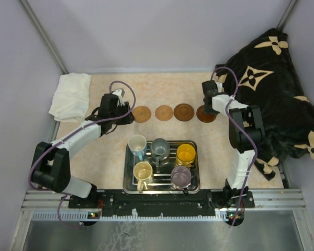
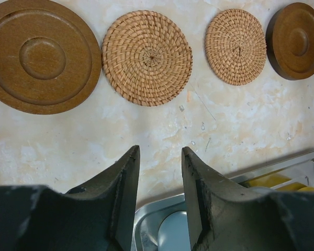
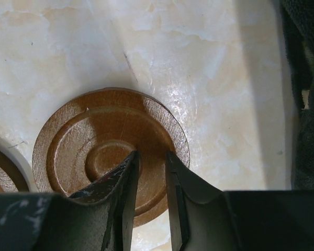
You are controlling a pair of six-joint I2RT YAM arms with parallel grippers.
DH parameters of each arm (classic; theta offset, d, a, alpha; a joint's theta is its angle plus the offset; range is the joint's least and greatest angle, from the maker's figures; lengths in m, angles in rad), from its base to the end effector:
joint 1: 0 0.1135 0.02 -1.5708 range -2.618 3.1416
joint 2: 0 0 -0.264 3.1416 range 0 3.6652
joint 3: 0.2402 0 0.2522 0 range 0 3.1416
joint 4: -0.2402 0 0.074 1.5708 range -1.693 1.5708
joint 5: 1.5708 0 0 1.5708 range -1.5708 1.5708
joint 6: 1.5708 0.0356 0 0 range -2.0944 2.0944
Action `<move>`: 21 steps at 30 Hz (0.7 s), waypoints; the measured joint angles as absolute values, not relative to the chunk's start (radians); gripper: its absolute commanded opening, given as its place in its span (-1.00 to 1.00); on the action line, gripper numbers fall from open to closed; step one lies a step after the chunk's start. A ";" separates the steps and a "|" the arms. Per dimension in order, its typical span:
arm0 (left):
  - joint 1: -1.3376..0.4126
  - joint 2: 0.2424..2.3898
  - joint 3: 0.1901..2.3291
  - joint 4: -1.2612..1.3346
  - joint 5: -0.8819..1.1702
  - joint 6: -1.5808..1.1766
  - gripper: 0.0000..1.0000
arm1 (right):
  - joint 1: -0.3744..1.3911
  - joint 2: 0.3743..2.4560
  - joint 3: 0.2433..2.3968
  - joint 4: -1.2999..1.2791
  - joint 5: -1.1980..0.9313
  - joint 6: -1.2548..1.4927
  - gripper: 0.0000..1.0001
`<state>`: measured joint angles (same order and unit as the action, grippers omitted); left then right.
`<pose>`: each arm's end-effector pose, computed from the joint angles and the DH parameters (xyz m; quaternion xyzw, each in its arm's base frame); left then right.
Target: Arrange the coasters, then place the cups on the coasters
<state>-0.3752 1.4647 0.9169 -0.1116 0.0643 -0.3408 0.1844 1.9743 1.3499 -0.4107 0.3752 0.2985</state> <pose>0.2959 -0.1190 0.2326 0.0296 0.8971 -0.1812 0.4019 0.4076 0.0627 0.1697 0.1033 0.9431 -0.1125 0.2955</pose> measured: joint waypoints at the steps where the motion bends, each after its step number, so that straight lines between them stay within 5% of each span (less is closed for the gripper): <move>1: -0.375 1.465 0.917 -0.112 0.063 -0.341 -0.11 | 0.184 1.974 1.350 -0.411 0.373 0.299 -0.44; 21: -0.375 1.465 0.910 -0.112 0.049 -0.339 -0.09 | 0.181 2.012 1.400 -0.413 0.375 0.300 -0.44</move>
